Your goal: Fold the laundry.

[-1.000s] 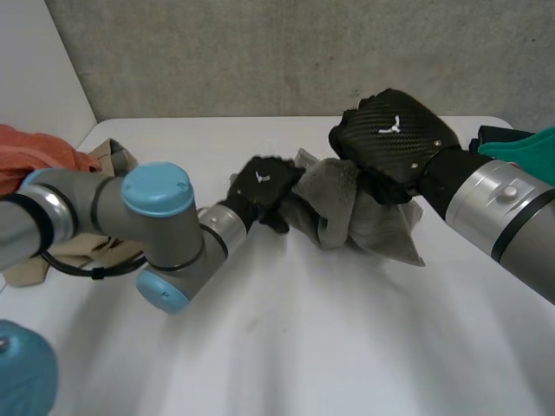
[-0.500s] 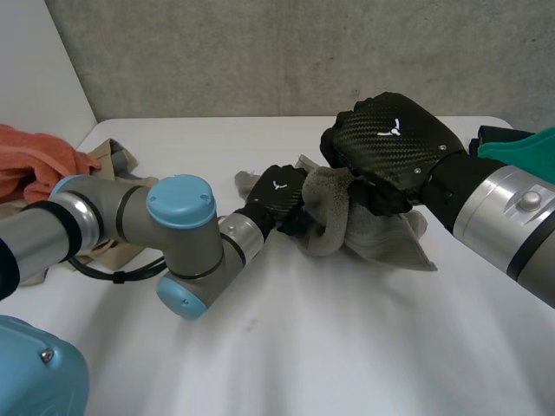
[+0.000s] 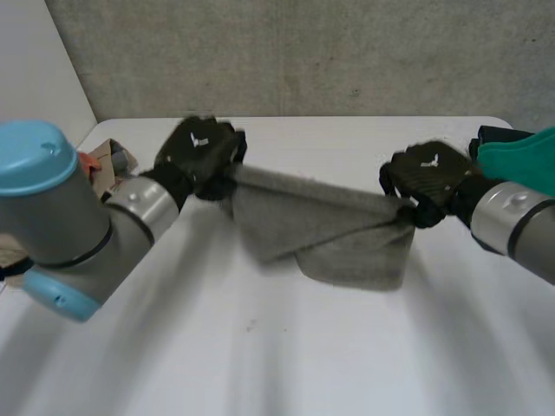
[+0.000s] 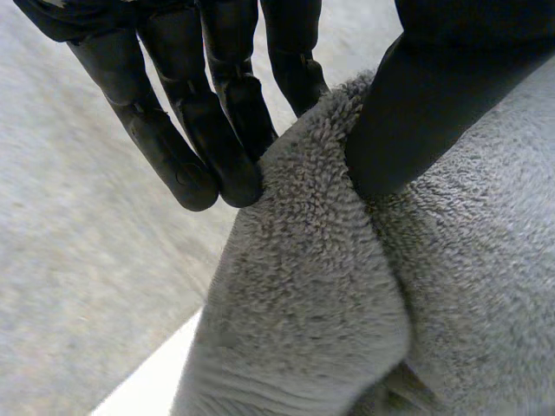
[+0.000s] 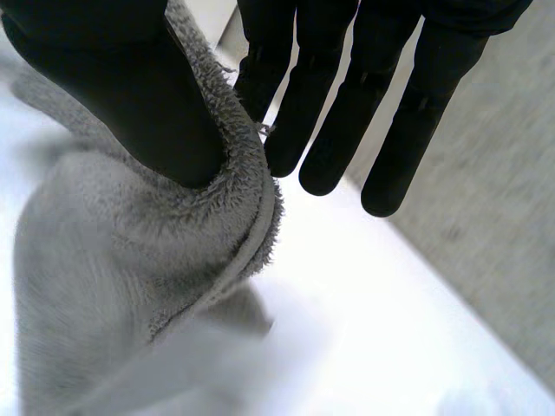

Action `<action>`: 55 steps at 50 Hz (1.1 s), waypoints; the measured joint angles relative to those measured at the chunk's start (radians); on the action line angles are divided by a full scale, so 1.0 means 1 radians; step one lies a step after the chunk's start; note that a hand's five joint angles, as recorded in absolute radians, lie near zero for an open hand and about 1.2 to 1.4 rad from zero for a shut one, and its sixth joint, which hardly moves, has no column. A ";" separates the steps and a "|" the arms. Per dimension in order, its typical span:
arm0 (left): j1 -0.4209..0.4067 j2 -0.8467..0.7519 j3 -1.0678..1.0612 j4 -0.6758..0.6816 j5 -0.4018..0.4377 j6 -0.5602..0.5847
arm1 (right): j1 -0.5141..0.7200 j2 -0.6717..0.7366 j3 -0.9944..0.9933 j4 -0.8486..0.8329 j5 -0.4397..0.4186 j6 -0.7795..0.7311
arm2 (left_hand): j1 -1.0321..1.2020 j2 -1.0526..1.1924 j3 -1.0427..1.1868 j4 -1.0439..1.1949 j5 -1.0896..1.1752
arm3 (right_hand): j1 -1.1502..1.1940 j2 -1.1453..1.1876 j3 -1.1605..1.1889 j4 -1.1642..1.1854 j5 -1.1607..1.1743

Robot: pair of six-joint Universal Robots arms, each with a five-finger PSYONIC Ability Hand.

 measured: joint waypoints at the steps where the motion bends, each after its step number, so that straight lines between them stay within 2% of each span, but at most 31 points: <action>1: 0.002 -0.005 -0.006 -0.001 0.009 0.012 | 0.004 0.017 -0.009 0.004 0.006 -0.007 | 0.000 0.000 0.000 0.000 0.000 | 0.000 0.000 0.000 0.000 0.000; 6: 0.002 -0.120 0.076 -0.016 0.019 0.104 | 0.056 0.157 -0.123 0.018 0.076 -0.041 | 0.000 0.003 0.000 0.000 0.000 | 0.000 0.000 0.000 0.000 0.000; 11: -0.017 -0.280 0.358 -0.033 -0.026 0.155 | 0.113 0.295 -0.340 -0.047 0.185 0.001 | 0.000 0.005 0.000 0.000 0.000 | 0.000 0.002 0.001 0.003 0.000; 14: -0.028 -0.345 0.546 -0.011 -0.063 0.159 | 0.135 0.354 -0.483 -0.138 0.255 0.041 | 0.000 0.005 0.000 0.001 0.000 | 0.000 0.002 0.001 0.004 0.000; 18: -0.038 -0.381 0.784 0.084 -0.141 0.138 | 0.152 0.388 -0.644 -0.319 0.350 0.083 | 0.000 0.006 0.000 0.001 0.000 | 0.000 0.002 0.001 0.004 0.000; 23: -0.045 -0.342 0.879 0.216 -0.211 0.093 | 0.161 0.354 -0.708 -0.517 0.423 0.109 | 0.000 0.006 0.000 0.001 0.000 | 0.000 0.002 0.001 0.004 0.000; 27: -0.047 -0.280 0.808 0.276 -0.211 0.070 | 0.168 0.300 -0.665 -0.587 0.421 0.117 | 0.000 0.006 0.000 0.001 0.000 | 0.000 0.002 0.001 0.004 0.009; 30: -0.042 -0.190 0.603 0.304 -0.176 0.062 | 0.173 0.240 -0.555 -0.587 0.369 0.118 | 0.000 0.006 0.000 0.001 0.010 | 0.000 0.002 0.001 0.004 0.024; 37: -0.010 -0.077 0.126 0.354 -0.099 0.065 | 0.152 0.129 -0.227 -0.453 0.264 0.094 | 0.000 0.006 0.000 0.001 0.013 | 0.000 0.002 0.001 0.004 0.024; 41: 0.014 -0.090 -0.066 0.397 -0.062 0.071 | 0.134 0.108 -0.052 -0.383 0.215 0.064 | 0.000 0.006 0.000 0.001 0.013 | 0.000 0.002 0.001 0.004 0.024; 48: 0.052 -0.212 -0.209 0.483 -0.014 0.103 | 0.115 0.142 0.181 -0.349 0.119 -0.024 | -0.003 -0.007 -0.008 -0.011 0.010 | 0.000 0.002 0.001 0.004 0.024; 49: 0.058 -0.232 -0.213 0.490 -0.012 0.111 | 0.113 0.150 0.200 -0.350 0.110 -0.039 | -0.074 -0.103 -0.099 -0.105 -0.055 | 0.000 0.002 0.001 0.004 0.024; 51: 0.066 -0.259 -0.213 0.494 -0.009 0.124 | 0.109 0.161 0.222 -0.352 0.103 -0.058 | -0.117 -0.138 -0.127 -0.133 -0.089 | 0.000 0.002 0.001 0.004 0.024; 55: 0.079 -0.285 -0.199 0.474 -0.012 0.146 | 0.101 0.167 0.237 -0.350 0.107 -0.068 | -0.396 -0.399 -0.393 -0.396 -0.357 | 0.000 0.002 0.001 0.004 0.024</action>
